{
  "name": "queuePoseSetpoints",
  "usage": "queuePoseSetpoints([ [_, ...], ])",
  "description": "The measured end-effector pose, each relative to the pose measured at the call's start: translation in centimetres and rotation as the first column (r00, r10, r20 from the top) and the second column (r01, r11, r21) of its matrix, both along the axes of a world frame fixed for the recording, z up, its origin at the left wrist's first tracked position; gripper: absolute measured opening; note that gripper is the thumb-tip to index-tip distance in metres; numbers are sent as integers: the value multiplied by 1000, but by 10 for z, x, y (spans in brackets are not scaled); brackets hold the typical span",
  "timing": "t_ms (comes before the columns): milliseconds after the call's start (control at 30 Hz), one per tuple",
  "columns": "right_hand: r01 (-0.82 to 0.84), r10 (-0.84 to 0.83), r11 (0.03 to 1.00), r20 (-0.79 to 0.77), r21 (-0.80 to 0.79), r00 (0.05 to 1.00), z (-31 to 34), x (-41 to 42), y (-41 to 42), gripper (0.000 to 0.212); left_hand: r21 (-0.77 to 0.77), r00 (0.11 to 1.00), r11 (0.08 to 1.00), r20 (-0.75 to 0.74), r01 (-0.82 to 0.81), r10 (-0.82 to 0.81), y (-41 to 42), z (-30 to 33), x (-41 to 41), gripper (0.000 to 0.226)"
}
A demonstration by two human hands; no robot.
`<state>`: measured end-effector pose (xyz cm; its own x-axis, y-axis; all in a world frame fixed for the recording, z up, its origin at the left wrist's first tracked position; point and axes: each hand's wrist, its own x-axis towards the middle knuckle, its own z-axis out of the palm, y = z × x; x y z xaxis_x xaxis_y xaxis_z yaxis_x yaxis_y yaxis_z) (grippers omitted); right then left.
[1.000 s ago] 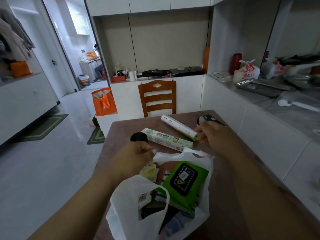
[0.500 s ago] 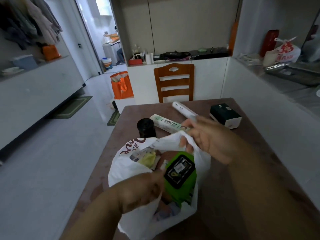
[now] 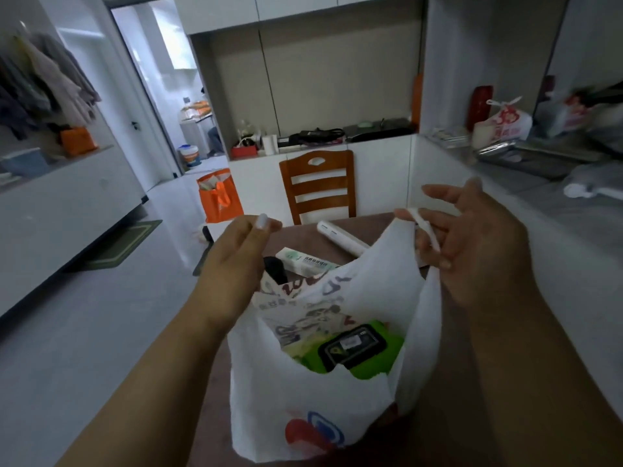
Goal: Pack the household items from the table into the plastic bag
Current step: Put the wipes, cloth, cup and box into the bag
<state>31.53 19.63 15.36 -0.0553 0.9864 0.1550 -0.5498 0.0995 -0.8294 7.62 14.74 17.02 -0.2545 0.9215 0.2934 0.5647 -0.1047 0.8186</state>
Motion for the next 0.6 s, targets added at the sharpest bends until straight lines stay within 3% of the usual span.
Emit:
queuePoseSetpoints([
  [67, 73, -72, 997, -30, 37, 997, -2, 6, -4, 43, 45, 999, 998, 13, -35, 35, 2, -1, -8, 45],
  [100, 114, -115, 993, 31, 39, 993, -1, 7, -5, 42, 24, 999, 999, 18, -42, 42, 5, -1, -12, 43],
  [133, 175, -177, 984, 194, 29, 965, -2, 7, -3, 39, -28, 999, 998, -6, -48, 47, 8, -2, -16, 40],
  [167, 240, -226, 970, 434, 23, 872, -2, 6, -2, 36, -99, 997, 994, -54, -51, 46, 11, -4, -19, 36],
  [233, 291, -183, 956, 828, 25, 530, -4, 6, 2, 40, -216, 991, 975, -131, -45, 17, 13, -7, -18, 27],
  [300, 275, -161, 955, 974, 114, 156, -8, 6, -1, 51, -284, 975, 958, -223, -51, -15, 9, -6, -10, 23],
  [333, 262, -212, 942, 977, 212, -29, -6, 4, -6, 54, -297, 918, 950, -395, -99, -28, 6, -4, -7, 29],
  [367, 239, -317, 905, 932, 353, -179, -3, 0, -14, 54, -240, 781, 951, -625, -196, 3, 2, -3, -3, 37],
  [400, 190, -438, 849, 858, 493, -270, 0, -4, -21, 52, -78, 604, 970, -793, -232, 81, -1, -5, 1, 43],
  [433, 116, -552, 790, 780, 602, -295, 4, -10, -29, 49, 106, 479, 982, -862, -154, 168, -4, -5, 10, 46],
  [467, 19, -624, 757, 732, 653, -275, 4, -13, -33, 48, 203, 417, 979, -889, -17, 192, -5, -8, 20, 48],
  [500, -90, -619, 780, 743, 619, -255, 1, -15, -34, 51, 177, 382, 977, -916, 119, 120, -3, -15, 27, 51],
  [533, -184, -524, 852, 806, 491, -276, -6, -15, -32, 60, 47, 358, 979, -934, 198, -28, 0, -28, 31, 59],
  [600, -246, -248, 957, 877, 155, -411, -36, -6, -16, 87, -278, 306, 951, -901, 137, -308, 14, -63, 23, 87],
])
